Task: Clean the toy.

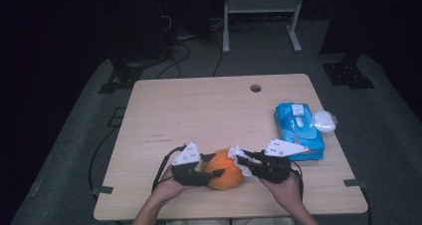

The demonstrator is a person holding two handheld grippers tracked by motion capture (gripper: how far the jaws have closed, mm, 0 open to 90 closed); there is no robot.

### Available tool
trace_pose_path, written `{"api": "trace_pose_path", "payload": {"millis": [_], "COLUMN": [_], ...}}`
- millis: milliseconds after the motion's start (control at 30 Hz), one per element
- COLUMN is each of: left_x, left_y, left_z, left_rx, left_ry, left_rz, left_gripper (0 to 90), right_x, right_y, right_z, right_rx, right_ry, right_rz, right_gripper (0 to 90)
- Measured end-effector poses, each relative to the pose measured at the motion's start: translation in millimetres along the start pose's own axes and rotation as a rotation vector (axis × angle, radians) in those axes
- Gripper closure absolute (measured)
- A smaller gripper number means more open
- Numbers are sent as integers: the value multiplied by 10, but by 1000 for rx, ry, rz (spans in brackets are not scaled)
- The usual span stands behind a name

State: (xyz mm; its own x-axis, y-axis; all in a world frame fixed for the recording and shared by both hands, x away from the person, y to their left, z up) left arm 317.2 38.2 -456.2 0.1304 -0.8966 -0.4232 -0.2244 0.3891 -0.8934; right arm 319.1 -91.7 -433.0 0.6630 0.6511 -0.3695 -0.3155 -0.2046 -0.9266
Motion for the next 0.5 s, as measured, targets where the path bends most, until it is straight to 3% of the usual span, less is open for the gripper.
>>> {"api": "trace_pose_path", "payload": {"millis": [100,233,367,500], "left_x": [17,15,11,36], "left_y": [-19,-45,-67,-76], "left_z": [-16,-62,-67,-95], "left_rx": [14,17,15,25], "left_ry": [-11,12,11,24], "left_rz": [17,12,4,5], "left_gripper": [445,445,452,451], "right_x": [-35,-34,13,-15], "right_y": [-49,-93,-9,-56], "right_z": [84,252,107,208], "right_rx": [-34,-99,-60,-79], "right_ry": [6,-19,2,-4], "right_rz": [-16,-24,2,-9], "right_gripper": [739,739,741,739]}}
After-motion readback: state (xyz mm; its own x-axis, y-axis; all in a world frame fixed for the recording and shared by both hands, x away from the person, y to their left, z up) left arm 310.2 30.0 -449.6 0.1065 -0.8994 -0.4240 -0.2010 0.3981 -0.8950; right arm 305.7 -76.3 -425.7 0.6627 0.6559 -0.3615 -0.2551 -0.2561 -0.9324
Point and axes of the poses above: each handheld gripper's, and its own axes: x roughly forward along the jaws, y roughly out of its underside, z roughly to its left, the point moved 9 cm from there along x, roughly forward along the jaws, and after that the axes turned 13 degrees about y, right-handed, at the moved point
